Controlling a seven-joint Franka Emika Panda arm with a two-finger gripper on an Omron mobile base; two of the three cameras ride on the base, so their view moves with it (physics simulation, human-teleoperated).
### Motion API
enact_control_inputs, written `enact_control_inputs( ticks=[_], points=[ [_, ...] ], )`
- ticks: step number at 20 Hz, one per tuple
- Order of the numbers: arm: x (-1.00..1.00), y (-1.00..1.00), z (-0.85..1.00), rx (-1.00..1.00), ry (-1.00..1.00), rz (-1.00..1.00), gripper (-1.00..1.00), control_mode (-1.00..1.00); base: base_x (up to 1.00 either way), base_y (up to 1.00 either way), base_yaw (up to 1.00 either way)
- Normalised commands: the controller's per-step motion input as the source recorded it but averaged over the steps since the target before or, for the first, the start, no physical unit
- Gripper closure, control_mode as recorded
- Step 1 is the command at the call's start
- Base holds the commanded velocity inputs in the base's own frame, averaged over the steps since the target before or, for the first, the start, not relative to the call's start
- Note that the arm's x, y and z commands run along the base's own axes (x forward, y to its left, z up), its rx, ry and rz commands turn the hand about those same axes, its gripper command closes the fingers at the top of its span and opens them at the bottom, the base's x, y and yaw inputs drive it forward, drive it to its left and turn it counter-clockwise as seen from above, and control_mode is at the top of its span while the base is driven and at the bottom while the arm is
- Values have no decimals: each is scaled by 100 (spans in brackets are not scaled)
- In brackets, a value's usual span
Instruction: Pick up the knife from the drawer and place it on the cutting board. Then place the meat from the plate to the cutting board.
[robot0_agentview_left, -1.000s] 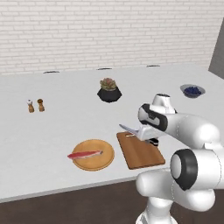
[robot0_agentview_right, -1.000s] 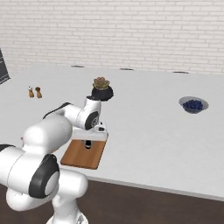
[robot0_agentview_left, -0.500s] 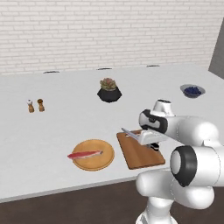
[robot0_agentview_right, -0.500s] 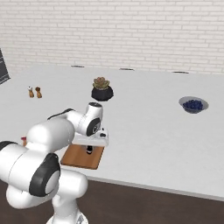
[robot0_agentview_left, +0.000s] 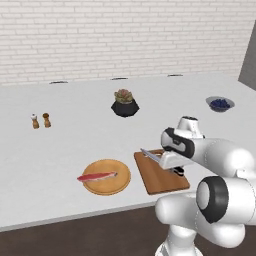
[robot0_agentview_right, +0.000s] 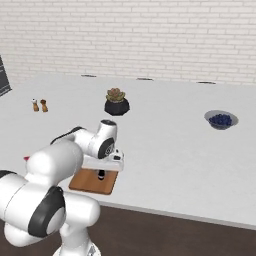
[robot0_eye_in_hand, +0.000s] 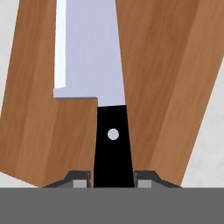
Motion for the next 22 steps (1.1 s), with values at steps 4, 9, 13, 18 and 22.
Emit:
enact_control_inputs(
  ticks=[4,9,13,18,22],
  points=[
    [-9,-6,-8,0,0,-1,100,-100,0,0,0],
    [0,0,0,0,0,0,100,-100,0,0,0],
    [0,0,-37,0,0,0,100,-100,0,0,0],
    [0,0,-32,0,0,0,100,-100,0,0,0],
    [0,0,0,0,0,-2,100,-100,0,0,0]
  ],
)
